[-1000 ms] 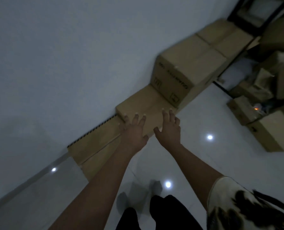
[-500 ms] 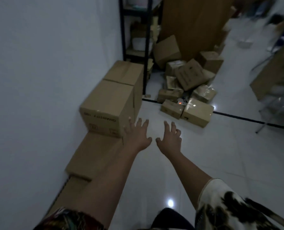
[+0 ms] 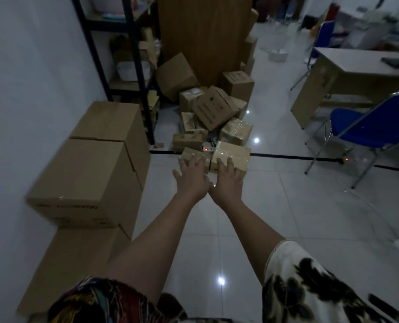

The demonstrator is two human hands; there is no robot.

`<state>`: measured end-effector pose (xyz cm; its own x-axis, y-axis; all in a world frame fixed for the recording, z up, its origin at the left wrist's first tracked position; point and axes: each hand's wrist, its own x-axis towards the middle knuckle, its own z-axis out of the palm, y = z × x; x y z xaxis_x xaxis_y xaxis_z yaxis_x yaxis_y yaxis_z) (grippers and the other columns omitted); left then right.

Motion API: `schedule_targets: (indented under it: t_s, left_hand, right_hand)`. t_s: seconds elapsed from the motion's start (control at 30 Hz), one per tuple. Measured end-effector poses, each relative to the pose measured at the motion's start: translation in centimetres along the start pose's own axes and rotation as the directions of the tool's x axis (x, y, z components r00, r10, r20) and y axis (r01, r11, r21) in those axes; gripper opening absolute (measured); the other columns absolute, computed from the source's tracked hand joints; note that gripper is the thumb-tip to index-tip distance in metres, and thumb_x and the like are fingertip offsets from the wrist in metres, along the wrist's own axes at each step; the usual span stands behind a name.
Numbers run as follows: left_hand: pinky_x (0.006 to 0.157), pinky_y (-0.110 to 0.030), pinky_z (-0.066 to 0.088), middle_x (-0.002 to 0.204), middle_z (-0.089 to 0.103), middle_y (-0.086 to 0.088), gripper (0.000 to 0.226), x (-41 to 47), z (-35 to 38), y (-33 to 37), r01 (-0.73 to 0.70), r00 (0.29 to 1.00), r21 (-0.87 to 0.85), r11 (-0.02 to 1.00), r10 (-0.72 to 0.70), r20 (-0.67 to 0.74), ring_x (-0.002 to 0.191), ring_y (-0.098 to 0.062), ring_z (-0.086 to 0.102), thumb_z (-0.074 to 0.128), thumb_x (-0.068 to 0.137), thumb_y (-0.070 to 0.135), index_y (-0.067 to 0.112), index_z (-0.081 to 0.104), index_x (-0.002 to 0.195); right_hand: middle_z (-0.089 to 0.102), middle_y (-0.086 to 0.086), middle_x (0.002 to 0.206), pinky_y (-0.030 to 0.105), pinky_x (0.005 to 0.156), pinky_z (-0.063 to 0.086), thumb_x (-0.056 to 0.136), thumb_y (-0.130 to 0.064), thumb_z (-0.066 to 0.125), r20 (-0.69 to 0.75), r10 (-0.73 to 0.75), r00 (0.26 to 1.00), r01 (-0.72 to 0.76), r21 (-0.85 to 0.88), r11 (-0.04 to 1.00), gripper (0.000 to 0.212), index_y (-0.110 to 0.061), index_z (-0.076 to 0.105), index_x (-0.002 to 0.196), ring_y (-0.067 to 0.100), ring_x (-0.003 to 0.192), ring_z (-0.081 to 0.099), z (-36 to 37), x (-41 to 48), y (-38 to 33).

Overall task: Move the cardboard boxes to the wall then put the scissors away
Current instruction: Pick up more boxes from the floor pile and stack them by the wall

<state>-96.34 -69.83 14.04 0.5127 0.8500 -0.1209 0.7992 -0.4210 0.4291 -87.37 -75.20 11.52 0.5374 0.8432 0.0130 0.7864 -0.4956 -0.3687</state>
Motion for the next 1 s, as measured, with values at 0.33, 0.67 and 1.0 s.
schedule_targets:
  t_s: [0.33,0.67,1.0]
  left_hand:
    - [0.114,-0.057,0.011,0.16,0.018,-0.005,0.052,12.8,3.6,3.7,-0.067,0.998,-0.014,0.998,0.067,0.003,0.148,-0.032,0.003,0.04,0.099,0.025,0.018,0.027,0.15]
    - [0.113,-0.056,0.022,0.158,0.023,-0.008,0.055,32.5,1.3,7.5,-0.253,0.963,0.099,0.962,0.241,0.116,0.146,-0.038,0.012,0.037,0.101,0.039,0.021,0.025,0.151]
    - [0.114,-0.059,0.012,0.159,0.019,-0.008,0.056,47.4,5.2,15.9,-0.395,0.908,0.182,0.9,0.353,0.226,0.147,-0.04,0.003,0.037,0.101,0.042,0.021,0.025,0.151]
  right_hand:
    - [0.017,0.012,0.16,0.043,0.104,0.034,0.094,-0.026,0.054,-0.022,0.08,0.997,-0.078,0.074,0.994,0.065,-0.017,0.024,0.152,0.033,0.137,0.028,1.4,11.5,5.0]
    - [0.011,0.011,0.161,0.044,0.1,0.039,0.092,-0.027,0.056,0.002,0.197,0.98,-0.197,-0.012,0.98,0.075,-0.019,0.016,0.154,0.034,0.132,0.033,-2.2,27.7,9.3]
    - [0.011,0.013,0.161,0.044,0.102,0.038,0.093,-0.026,0.056,0.008,0.303,0.953,-0.302,-0.044,0.952,0.074,-0.018,0.015,0.154,0.035,0.134,0.031,-3.3,40.7,18.5]
